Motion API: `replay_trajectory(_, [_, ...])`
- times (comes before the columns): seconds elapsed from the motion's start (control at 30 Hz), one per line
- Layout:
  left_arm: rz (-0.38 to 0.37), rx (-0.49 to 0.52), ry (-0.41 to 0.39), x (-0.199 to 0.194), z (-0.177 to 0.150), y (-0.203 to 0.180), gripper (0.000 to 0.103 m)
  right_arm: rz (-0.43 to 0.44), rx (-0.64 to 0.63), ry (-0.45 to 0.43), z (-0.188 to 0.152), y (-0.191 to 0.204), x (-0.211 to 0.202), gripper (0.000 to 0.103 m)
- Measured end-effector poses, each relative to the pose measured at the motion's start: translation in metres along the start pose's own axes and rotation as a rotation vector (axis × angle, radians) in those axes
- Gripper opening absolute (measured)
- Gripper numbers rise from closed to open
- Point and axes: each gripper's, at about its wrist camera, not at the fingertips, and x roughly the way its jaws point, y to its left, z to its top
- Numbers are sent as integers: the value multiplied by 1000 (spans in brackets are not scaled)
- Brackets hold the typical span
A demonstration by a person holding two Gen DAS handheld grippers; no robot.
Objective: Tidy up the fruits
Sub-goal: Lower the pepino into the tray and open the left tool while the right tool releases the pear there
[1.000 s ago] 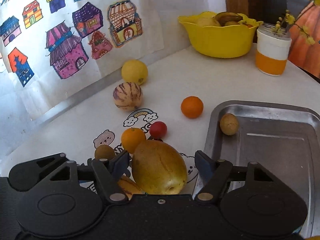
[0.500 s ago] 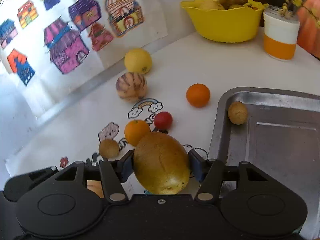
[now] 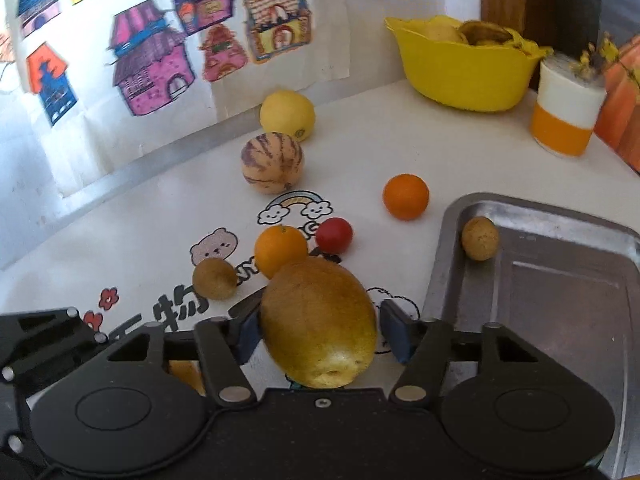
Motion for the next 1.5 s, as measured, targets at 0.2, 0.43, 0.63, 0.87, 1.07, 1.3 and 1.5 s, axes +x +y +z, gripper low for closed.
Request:
replay_trajectory(0.2, [22, -16, 8, -7, -5, 2, 59, -13, 73, -43, -11, 0, -7, 58])
replay_trajectory(0.43, [30, -40, 6, -18, -7, 4, 59, 15, 146, -81, -24, -5, -28, 58])
replay_trajectory(0.63, [22, -38, -21, -20, 5, -2, 59, 11, 213, -168, -25, -24, -65, 58])
replay_trajectory(0.87, [-19, -72, -64, -3, 42, -16, 59, -118, 314, -226, -27, -77, -97, 58])
replay_trajectory(1.07, [-58, -52, -90, 29, 75, -42, 59, -211, 415, -226, -38, -129, -104, 58])
replay_trajectory(1.3, [-79, -49, -42, 71, 89, -65, 59, -237, 467, -205, -55, -160, -96, 58])
replay_trajectory(1.5, [-74, -19, -5, 90, 89, -78, 59, -235, 469, -190, -60, -163, -88, 58])
